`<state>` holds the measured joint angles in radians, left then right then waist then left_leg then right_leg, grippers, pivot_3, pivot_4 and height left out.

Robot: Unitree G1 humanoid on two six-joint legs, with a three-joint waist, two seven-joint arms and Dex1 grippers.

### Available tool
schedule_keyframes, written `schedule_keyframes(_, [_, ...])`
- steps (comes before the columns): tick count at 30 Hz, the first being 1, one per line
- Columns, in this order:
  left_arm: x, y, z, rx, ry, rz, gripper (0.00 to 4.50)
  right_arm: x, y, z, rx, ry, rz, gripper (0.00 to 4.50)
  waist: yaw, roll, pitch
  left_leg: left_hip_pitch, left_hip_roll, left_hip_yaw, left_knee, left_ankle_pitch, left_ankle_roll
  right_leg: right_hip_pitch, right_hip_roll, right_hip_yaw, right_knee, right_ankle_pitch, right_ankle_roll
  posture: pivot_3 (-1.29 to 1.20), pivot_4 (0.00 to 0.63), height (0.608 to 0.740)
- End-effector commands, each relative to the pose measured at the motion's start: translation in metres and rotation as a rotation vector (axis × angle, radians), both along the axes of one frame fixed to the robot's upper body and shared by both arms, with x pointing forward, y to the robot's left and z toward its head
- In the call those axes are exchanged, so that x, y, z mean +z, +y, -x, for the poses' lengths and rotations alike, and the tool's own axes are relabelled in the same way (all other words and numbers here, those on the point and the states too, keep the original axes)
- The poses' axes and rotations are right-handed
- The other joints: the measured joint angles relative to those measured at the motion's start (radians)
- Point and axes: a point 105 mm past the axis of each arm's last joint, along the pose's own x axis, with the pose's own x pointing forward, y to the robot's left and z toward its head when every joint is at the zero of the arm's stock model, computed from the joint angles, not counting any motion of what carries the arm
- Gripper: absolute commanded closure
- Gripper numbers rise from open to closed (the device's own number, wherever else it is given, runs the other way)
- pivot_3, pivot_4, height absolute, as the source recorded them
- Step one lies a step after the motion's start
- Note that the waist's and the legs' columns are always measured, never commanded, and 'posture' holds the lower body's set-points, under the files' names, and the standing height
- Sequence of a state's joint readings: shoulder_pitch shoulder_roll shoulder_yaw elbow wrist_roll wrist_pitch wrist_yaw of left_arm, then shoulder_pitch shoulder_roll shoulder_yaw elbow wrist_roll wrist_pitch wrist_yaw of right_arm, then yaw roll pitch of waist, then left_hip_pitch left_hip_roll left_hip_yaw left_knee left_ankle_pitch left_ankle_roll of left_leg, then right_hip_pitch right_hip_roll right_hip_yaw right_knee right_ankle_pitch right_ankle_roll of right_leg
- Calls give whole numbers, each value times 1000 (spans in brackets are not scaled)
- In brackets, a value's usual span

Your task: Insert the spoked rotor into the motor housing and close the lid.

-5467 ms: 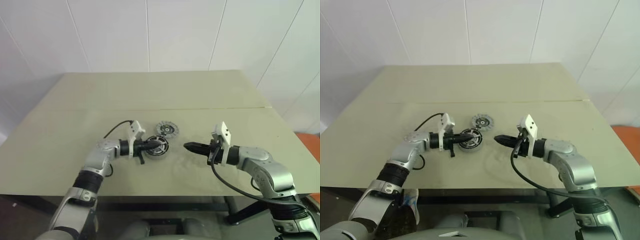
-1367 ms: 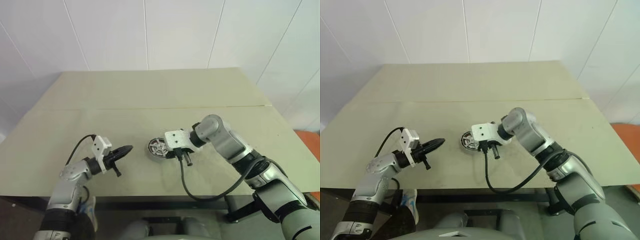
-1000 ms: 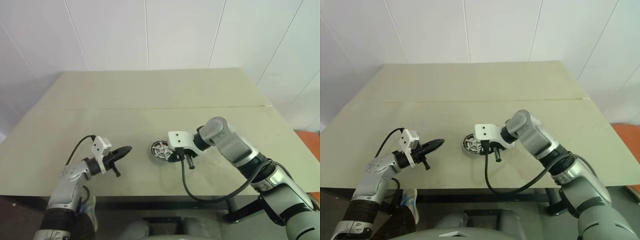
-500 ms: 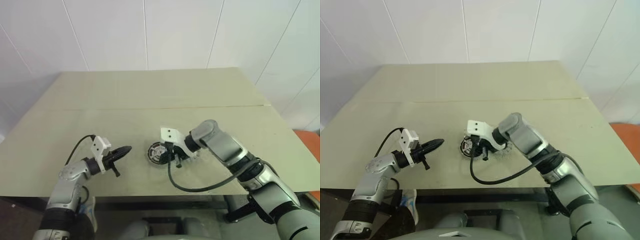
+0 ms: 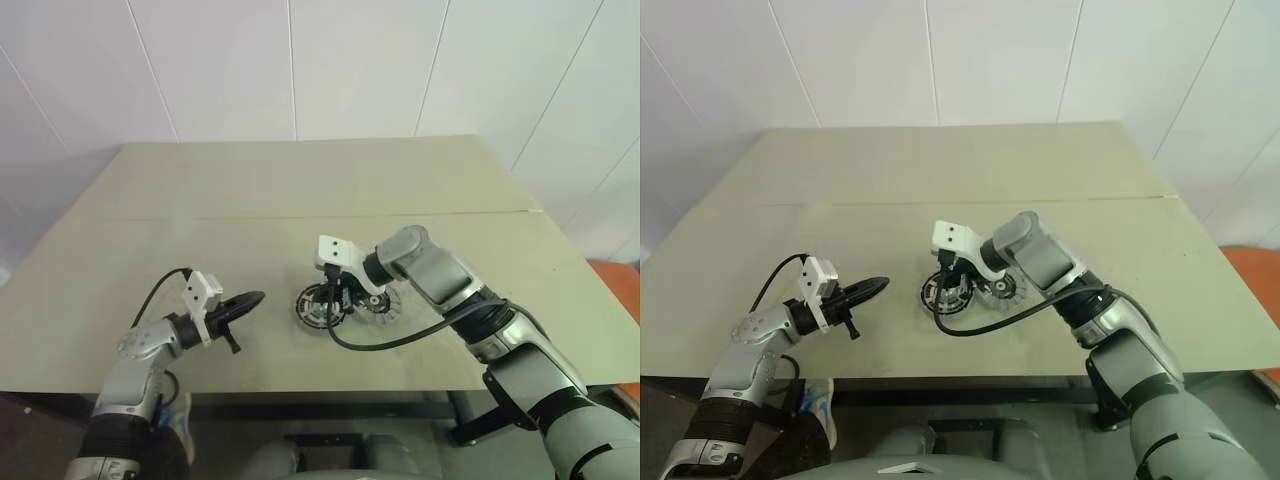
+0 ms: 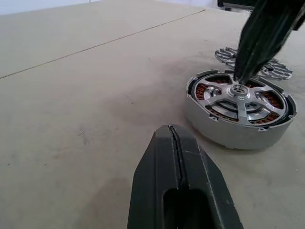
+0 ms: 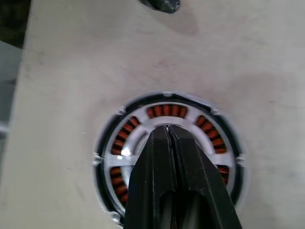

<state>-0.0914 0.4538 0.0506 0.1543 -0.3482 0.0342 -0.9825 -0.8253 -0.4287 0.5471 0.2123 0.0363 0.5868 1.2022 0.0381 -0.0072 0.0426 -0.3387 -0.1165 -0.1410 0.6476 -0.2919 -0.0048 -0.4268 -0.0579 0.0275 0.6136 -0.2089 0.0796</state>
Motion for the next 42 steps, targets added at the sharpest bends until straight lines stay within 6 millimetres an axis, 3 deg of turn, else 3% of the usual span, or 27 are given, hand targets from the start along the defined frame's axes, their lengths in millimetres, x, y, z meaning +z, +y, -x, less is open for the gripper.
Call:
schedule_keyframes(1, [14, -8, -2, -42, -57, 2, 4500, 34, -14, -34, -43, -233, -20, 4480, 0, 0, 0, 0, 0, 0, 0, 0, 0, 0, 0, 0, 0, 0, 0, 0, 0, 740])
schedule_keyframes(5, [14, -14, -2, -70, -46, 14, 4500, 31, -53, -65, -153, -373, 120, 4480, 1, 0, 0, 0, 0, 1, 0, 0, 0, 0, 0, 0, 0, 0, 0, 0, 0, 740])
schedule_keyframes(8, [15, -19, -3, -105, -42, 12, 4500, 28, -79, -74, -206, -403, 194, 3886, 2, 0, 0, 0, 0, 1, 0, 0, 0, 0, 0, 0, 0, 0, 0, 0, 0, 740])
schedule_keyframes(12, [19, -26, -7, -145, -50, 2, 4500, 18, -114, -75, -231, -434, 310, 2581, 1, 0, 0, 0, 0, 1, 0, 0, 0, 0, -1, 0, 0, 0, 0, 0, 0, 740])
schedule_keyframes(19, [25, -36, -7, -207, -38, 44, 4500, 7, -156, -75, -314, -443, 431, 160, -1, 0, 0, 0, 0, 1, 0, 0, 0, 0, 0, 1, 0, 0, 0, 0, 0, 740])
schedule_keyframes(20, [25, -36, -6, -217, -34, 44, 4500, 6, -160, -75, -321, -446, 441, 15, 0, 1, 0, 0, 0, 1, 0, 0, 0, 0, 0, 1, 0, 0, 0, 0, 0, 740])
schedule_keyframes(33, [22, -34, -1, -255, -23, 14, 4500, -9, -154, -52, -238, -357, 427, 15, 0, 0, 0, 0, 1, 1, 0, 0, 0, 1, 0, 1, 0, 0, 0, 0, 0, 740])
schedule_keyframes(36, [19, -34, -1, -250, -20, 7, 4500, -9, -150, -47, -233, -318, 386, 611, 1, 0, 0, 0, 1, 1, 0, 0, 0, 1, 0, 1, -1, 0, 0, 0, 0, 740])
schedule_keyframes(42, [18, -34, -2, -249, -18, 4, 4500, -11, -142, -31, -194, -218, 324, 2773, 1, 0, 0, 0, 1, 1, 0, 0, 0, 1, 0, 1, 0, 0, 0, 0, 0, 740])
